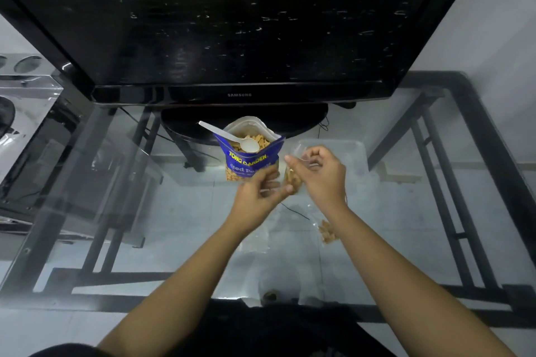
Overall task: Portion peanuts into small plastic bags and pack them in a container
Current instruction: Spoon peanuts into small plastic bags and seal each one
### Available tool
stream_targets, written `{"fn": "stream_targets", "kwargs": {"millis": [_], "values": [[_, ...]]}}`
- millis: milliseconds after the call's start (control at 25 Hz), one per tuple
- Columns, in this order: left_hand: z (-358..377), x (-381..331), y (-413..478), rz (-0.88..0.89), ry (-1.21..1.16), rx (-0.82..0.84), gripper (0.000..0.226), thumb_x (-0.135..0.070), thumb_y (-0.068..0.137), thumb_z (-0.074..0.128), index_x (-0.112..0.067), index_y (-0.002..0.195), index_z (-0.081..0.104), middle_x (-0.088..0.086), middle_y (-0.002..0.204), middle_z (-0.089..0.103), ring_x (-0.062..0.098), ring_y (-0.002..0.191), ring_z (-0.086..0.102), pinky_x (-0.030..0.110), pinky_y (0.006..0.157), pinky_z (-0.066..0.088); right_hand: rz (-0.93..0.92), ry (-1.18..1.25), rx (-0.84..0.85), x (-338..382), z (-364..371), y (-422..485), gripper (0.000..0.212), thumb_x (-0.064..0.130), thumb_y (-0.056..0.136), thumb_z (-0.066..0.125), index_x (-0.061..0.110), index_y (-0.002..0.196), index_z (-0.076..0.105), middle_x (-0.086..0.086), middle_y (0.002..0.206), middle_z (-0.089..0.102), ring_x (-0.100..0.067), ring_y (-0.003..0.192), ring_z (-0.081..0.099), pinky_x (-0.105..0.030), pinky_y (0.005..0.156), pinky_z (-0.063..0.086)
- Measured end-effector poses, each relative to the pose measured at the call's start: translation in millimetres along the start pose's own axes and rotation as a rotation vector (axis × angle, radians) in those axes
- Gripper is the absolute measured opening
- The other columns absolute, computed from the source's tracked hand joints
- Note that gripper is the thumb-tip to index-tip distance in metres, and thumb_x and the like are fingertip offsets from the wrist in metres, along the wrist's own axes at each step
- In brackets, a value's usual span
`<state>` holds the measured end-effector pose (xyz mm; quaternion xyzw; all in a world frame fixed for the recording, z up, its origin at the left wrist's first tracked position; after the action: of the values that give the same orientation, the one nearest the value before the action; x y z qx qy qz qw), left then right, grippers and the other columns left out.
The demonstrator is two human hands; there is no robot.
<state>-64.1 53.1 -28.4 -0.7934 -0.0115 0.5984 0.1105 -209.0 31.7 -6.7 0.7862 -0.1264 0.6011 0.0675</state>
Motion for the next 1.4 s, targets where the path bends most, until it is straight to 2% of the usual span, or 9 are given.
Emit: {"fn": "stream_targets", "kwargs": {"millis": [120,240,440,560,760,920,1120,1280,1400], "values": [[26.1,23.3,-1.4,-0.118,-0.19,-0.034,0.022,-0.011,0.085,0.066,-0.01,0.106,0.064,0.008,0.091,0.072,0.02,0.086,0.069,0.032,0.085,0.054,0.094,-0.011,0.086,-15.6,-9.8,-8.1,0.031,0.039,0.071,0.078,0.022,0.085,0.057,0.008,0.08,0.065,-0.001,0.068,0.061,-0.004,0.053,0.042],[47.5,47.6,-10.8,-0.282,-0.256,-0.034,0.005,-0.01,0.088,0.062,-0.013,0.087,0.066,0.005,0.074,0.065,0.022,0.076,0.061,0.032,0.077,0.051,0.169,-0.07,0.192,-42.0,-28.3,-13.6,0.035,0.041,0.083,0.065,0.02,0.109,0.057,0.011,0.095,0.063,-0.004,0.089,0.062,-0.001,0.063,0.042],[78.4,74.6,-37.4,-0.42,0.066,-0.004,0.013,-0.015,0.089,0.06,-0.009,0.099,0.066,0.008,0.092,0.07,0.015,0.083,0.062,0.023,0.076,0.049,0.021,-0.496,0.316,-107.3,-68.0,-40.8,0.029,0.017,0.096,0.047,0.013,0.122,0.059,-0.004,0.123,0.062,-0.017,0.112,0.058,-0.012,0.091,0.036],[83.7,73.6,-46.5,-0.25,0.443,-0.071,0.033,-0.025,0.088,0.061,-0.006,0.115,0.059,0.012,0.105,0.066,0.021,0.09,0.063,0.034,0.084,0.052,-0.108,-0.653,0.472,-129.8,-76.5,-60.3,0.038,0.013,0.097,0.042,0.015,0.134,0.05,-0.002,0.144,0.045,-0.016,0.131,0.044,-0.016,0.104,0.028],[83.9,97.0,-52.5,0.626,0.95,0.005,0.041,-0.009,0.075,0.072,-0.005,0.115,0.063,0.011,0.109,0.069,0.026,0.083,0.064,0.032,0.077,0.055,-0.193,-0.857,0.624,-145.2,-71.9,-71.0,0.048,0.009,0.099,0.035,0.019,0.146,0.028,0.005,0.155,0.02,-0.013,0.144,0.018,-0.027,0.112,0.027],[103.8,94.9,-51.4,0.631,1.055,-0.015,0.037,-0.021,0.075,0.064,-0.007,0.109,0.068,0.007,0.107,0.071,0.019,0.073,0.064,0.024,0.071,0.054,-0.241,-0.931,0.505,-164.5,-81.6,-81.7,0.058,-0.006,0.087,0.052,0.013,0.14,0.04,-0.005,0.149,0.037,-0.024,0.136,0.039,-0.035,0.104,0.04],[149.9,86.7,-49.2,0.663,1.002,0.076,0.043,-0.021,0.068,0.082,-0.009,0.107,0.069,0.005,0.106,0.072,0.018,0.072,0.064,0.022,0.07,0.056,-0.227,-0.965,0.408,-173.2,-118.8,-86.7,0.068,-0.012,0.056,0.079,0.009,0.119,0.063,-0.009,0.123,0.064,-0.025,0.107,0.065,-0.034,0.077,0.056],[165.9,76.2,-49.2,0.678,0.979,0.058,0.043,-0.02,0.066,0.084,-0.008,0.104,0.07,0.006,0.104,0.072,0.019,0.072,0.064,0.022,0.07,0.055,-0.268,-0.972,0.372,-171.5,-135.5,-83.9,0.059,-0.008,0.059,0.08,0.006,0.114,0.065,-0.013,0.116,0.067,-0.03,0.099,0.068,-0.04,0.076,0.056],[162.8,74.4,-49.3,0.69,0.942,0.011,0.037,-0.019,0.075,0.075,-0.005,0.108,0.067,0.012,0.11,0.069,0.023,0.076,0.065,0.026,0.073,0.055,-0.308,-0.984,0.326,-162.4,-137.1,-83.1,0.037,0.005,0.074,0.071,0.01,0.11,0.068,-0.01,0.114,0.068,-0.03,0.093,0.068,-0.038,0.074,0.058]]}}
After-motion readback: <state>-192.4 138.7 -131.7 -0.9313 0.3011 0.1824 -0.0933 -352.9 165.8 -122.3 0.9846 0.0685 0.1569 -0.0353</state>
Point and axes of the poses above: each hand's wrist, its own y-axis towards the middle knuckle, its own z-axis out of the palm, x = y × z, the point moved 2 cm from there along y, towards the middle knuckle
